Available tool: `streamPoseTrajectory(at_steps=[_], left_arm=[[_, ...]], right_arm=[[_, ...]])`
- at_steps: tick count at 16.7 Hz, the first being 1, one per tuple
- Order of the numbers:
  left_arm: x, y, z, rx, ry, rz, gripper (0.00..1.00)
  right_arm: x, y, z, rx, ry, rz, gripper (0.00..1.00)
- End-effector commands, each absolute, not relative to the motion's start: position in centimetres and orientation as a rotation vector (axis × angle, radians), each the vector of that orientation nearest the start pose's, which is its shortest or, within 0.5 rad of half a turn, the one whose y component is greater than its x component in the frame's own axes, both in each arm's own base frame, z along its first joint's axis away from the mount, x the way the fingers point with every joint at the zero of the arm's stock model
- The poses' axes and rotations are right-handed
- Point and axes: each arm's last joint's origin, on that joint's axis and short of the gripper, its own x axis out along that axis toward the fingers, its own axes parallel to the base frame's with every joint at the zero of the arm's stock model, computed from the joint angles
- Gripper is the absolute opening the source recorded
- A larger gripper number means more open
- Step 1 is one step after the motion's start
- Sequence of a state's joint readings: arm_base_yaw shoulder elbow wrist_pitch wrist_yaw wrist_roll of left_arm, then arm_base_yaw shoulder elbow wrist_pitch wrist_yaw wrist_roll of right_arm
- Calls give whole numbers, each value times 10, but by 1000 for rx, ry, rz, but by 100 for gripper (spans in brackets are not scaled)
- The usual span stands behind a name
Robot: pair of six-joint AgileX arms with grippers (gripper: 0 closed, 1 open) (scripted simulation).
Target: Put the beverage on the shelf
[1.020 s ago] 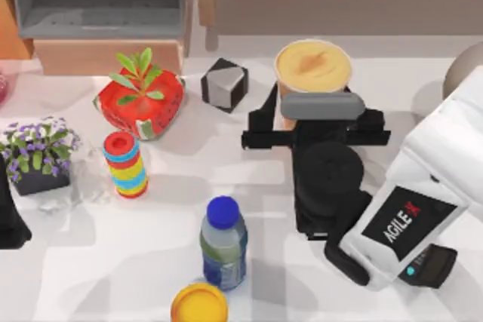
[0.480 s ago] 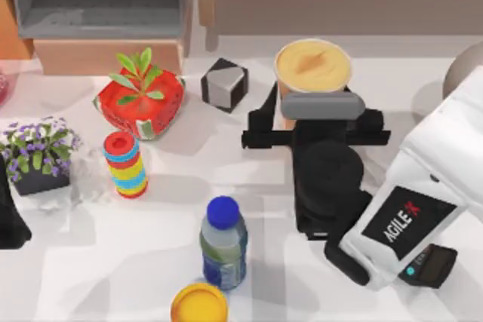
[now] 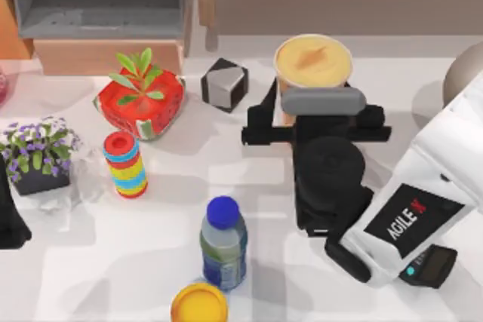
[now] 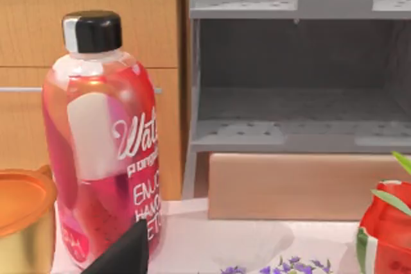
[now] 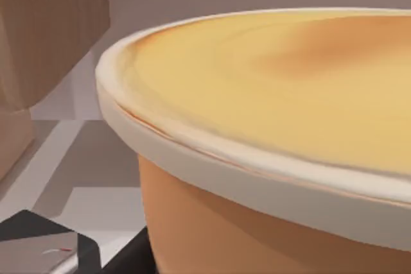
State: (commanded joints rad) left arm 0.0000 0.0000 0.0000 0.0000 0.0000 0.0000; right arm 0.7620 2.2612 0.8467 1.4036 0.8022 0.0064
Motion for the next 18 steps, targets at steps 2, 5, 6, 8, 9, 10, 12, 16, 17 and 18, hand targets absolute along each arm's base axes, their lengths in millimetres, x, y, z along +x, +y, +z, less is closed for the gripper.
streamPoseTrajectory(at_steps=[2, 5, 6, 8, 9, 10, 12, 16, 17, 18], left_arm=[[106, -1, 160, 0, 0, 0, 100], [106, -1, 160, 0, 0, 0, 100], [106, -1, 160, 0, 0, 0, 100], [106, -1, 160, 0, 0, 0, 100], [106, -1, 160, 0, 0, 0, 100], [106, -1, 160, 0, 0, 0, 100], [106, -1, 160, 0, 0, 0, 100], [106, -1, 160, 0, 0, 0, 100], [106, -1, 160, 0, 0, 0, 100], [106, -1, 160, 0, 0, 0, 100]], right_arm=[[288, 249, 71, -10, -1, -14, 0], [289, 249, 71, -7, -2, -14, 0], [292, 249, 76, 4, -15, -11, 0], [302, 245, 92, 20, -40, 1, 0], [308, 239, 100, 19, -45, 5, 0], [314, 231, 107, 13, -44, 7, 0], [325, 215, 123, 8, -44, 5, 0], [349, 189, 157, 23, -72, -12, 0], [354, 182, 165, 28, -82, -19, 0], [359, 176, 174, 33, -93, -26, 0]])
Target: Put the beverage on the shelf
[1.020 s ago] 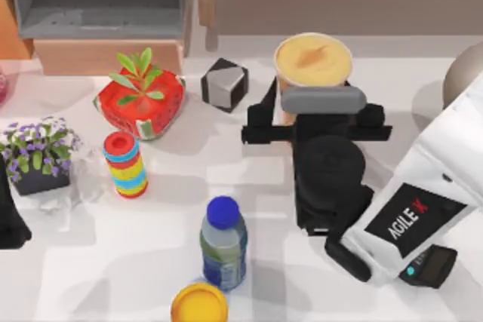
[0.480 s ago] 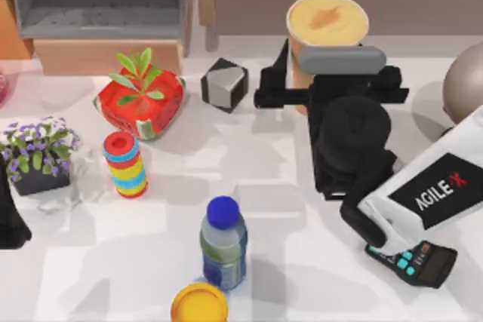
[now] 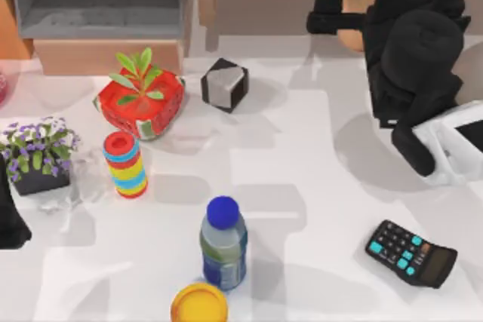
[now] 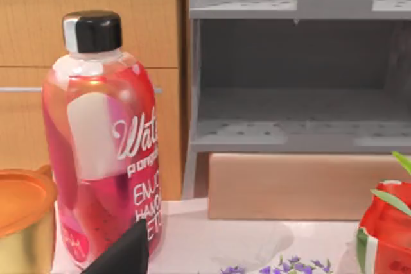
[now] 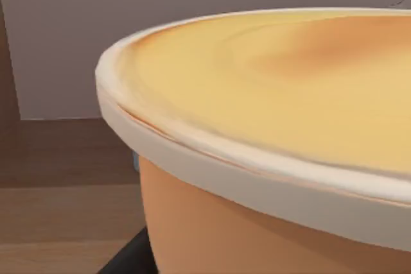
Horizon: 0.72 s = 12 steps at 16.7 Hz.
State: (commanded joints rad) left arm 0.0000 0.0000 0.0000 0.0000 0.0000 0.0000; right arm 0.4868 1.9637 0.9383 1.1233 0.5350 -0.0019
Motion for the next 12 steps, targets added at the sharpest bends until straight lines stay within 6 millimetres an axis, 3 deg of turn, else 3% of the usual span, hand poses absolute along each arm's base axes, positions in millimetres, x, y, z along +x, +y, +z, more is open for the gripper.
streamPoseTrajectory(at_steps=[4, 12], left_arm=[[106, -1, 160, 0, 0, 0, 100], [106, -1, 160, 0, 0, 0, 100]], right_arm=[[373, 160, 205, 38, -120, -7, 0], [402, 118, 243, 19, -61, -17, 0]])
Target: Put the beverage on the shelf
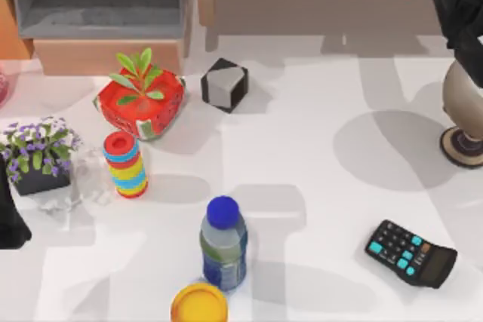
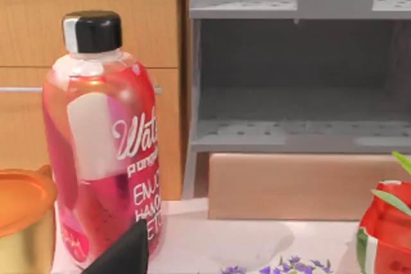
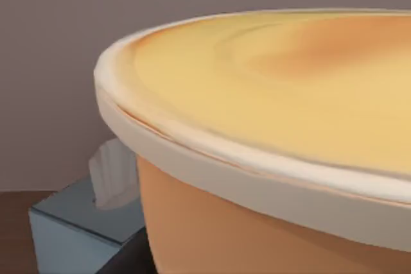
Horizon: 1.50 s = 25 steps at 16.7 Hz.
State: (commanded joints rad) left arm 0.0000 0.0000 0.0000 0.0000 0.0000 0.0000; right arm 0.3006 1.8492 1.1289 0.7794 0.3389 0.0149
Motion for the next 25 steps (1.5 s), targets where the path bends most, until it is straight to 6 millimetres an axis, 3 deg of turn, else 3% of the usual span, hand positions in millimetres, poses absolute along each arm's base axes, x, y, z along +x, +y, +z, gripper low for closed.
streamPoseTrajectory(at_steps=[6, 11, 20, 24, 25], left_arm=[[106, -1, 160, 0, 0, 0, 100], [106, -1, 160, 0, 0, 0, 100], [106, -1, 160, 0, 0, 0, 100], [106, -1, 160, 0, 0, 0, 100], [106, -1, 160, 0, 0, 0, 100]], right_arm=[[417, 82, 267, -7, -10, -10, 0], [418, 84, 264, -7, -6, -7, 0], [457, 82, 239, -8, -10, -10, 0], [458, 82, 238, -7, -10, -10, 0], [458, 82, 238, -7, -10, -10, 8]])
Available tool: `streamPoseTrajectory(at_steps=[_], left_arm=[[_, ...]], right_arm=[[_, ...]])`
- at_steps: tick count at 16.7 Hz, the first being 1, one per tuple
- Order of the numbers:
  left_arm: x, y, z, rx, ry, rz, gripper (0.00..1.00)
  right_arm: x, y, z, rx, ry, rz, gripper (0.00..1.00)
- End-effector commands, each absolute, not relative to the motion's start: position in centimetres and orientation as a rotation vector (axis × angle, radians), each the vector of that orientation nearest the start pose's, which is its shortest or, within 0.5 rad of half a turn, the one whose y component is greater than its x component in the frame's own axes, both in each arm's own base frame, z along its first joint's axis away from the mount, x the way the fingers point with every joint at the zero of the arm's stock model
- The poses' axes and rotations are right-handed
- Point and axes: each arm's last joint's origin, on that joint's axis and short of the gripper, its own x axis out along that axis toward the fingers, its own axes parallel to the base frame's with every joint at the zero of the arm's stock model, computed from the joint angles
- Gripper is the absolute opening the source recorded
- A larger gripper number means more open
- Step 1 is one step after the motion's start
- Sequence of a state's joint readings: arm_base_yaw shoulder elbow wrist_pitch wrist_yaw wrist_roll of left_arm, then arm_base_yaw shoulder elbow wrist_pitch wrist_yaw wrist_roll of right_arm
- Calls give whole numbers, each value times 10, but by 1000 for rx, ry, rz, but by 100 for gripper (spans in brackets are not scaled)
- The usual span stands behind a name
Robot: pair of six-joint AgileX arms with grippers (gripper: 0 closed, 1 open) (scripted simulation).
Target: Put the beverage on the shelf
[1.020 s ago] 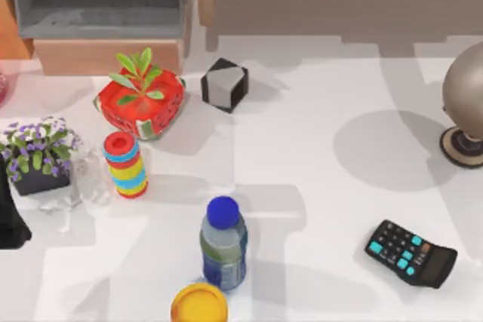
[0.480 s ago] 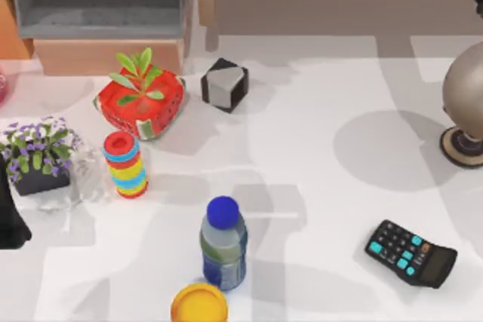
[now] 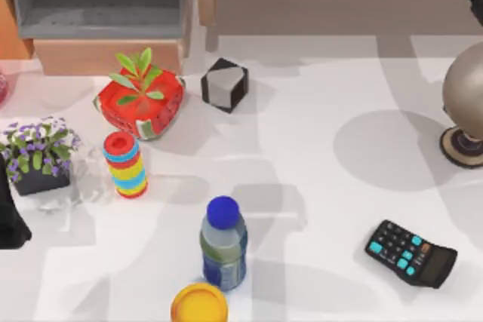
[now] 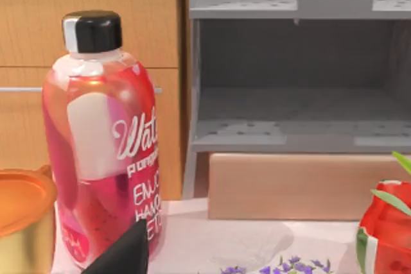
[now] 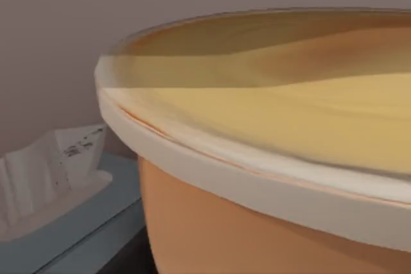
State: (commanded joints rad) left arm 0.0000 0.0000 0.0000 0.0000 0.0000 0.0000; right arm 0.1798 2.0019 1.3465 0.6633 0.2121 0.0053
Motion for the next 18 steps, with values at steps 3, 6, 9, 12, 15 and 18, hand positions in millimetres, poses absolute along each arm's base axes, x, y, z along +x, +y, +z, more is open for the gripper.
streamPoseTrajectory(at_steps=[3, 6, 9, 12, 15, 18], left_arm=[[106, -1, 160, 0, 0, 0, 100], [106, -1, 160, 0, 0, 0, 100], [106, -1, 160, 0, 0, 0, 100], [106, -1, 160, 0, 0, 0, 100], [106, -1, 160, 0, 0, 0, 100], [106, -1, 160, 0, 0, 0, 100]], right_arm=[[458, 82, 238, -7, -10, -10, 30], [458, 82, 238, -7, -10, -10, 53], [458, 82, 238, -7, -10, -10, 75], [458, 82, 238, -7, -10, -10, 98], [458, 82, 238, -7, -10, -10, 100], [458, 82, 238, -7, -10, -10, 100]])
